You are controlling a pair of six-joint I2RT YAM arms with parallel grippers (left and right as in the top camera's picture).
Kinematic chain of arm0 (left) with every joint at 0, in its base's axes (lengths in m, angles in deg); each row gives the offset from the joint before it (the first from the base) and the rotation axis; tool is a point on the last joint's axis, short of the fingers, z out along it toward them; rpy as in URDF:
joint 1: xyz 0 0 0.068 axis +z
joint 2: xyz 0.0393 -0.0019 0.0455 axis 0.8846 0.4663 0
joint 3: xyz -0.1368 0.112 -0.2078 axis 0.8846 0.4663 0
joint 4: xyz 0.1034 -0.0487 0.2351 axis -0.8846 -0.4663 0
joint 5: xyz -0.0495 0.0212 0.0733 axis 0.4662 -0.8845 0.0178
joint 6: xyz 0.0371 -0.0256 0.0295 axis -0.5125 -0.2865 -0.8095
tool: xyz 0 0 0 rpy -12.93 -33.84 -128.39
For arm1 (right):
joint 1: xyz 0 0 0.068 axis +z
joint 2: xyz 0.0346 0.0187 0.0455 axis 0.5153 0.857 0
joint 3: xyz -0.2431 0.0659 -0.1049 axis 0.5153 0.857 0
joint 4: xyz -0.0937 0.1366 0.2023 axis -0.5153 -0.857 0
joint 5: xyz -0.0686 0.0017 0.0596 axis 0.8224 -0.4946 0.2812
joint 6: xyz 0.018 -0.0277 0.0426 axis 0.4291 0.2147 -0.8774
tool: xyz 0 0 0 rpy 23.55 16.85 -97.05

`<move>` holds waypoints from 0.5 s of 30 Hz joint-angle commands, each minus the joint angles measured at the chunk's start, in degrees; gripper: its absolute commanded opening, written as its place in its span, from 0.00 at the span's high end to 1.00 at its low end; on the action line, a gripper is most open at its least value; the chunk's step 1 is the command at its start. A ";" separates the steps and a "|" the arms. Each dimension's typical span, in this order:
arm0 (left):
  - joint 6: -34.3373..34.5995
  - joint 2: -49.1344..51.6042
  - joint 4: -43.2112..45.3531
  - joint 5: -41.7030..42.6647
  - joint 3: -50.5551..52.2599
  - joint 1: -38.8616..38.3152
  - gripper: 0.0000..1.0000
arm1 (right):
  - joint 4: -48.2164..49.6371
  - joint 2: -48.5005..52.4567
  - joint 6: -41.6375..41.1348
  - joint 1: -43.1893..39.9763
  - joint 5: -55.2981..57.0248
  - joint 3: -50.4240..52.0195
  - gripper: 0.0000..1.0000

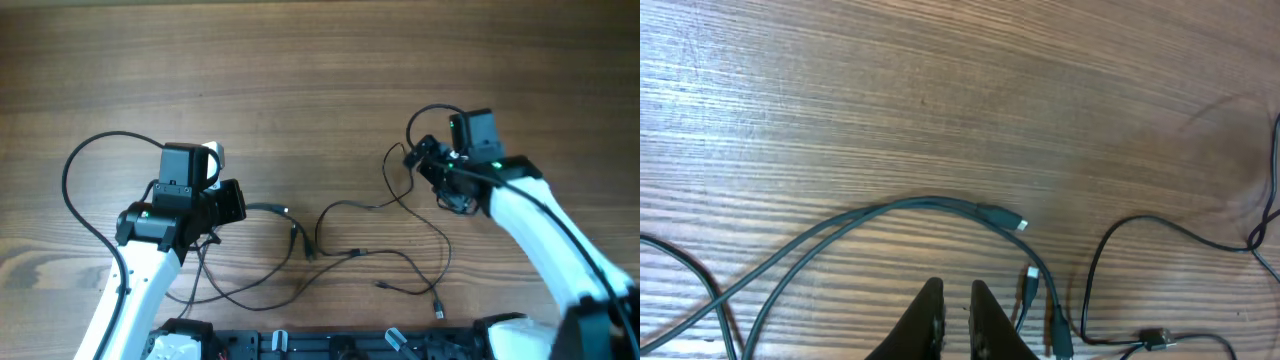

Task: Untangle cables

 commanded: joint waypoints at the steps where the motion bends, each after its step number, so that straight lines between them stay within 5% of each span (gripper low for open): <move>1: 0.07 -0.52 -0.02 -0.72 -0.11 -0.26 0.89 | -7.10 -4.02 16.17 0.22 -1.81 -0.02 0.00; 5: 0.07 -0.52 -0.04 -0.70 -0.11 -0.26 0.89 | -13.68 0.24 23.93 0.22 -1.38 0.02 0.00; 10: 0.04 -0.52 -0.42 -0.70 -0.11 -0.26 0.89 | -8.31 11.30 31.12 1.86 -1.86 0.02 0.00; 15: 0.04 -0.52 -0.39 -0.70 -0.11 -0.26 0.89 | -3.26 11.96 34.01 11.15 -2.01 -0.04 0.00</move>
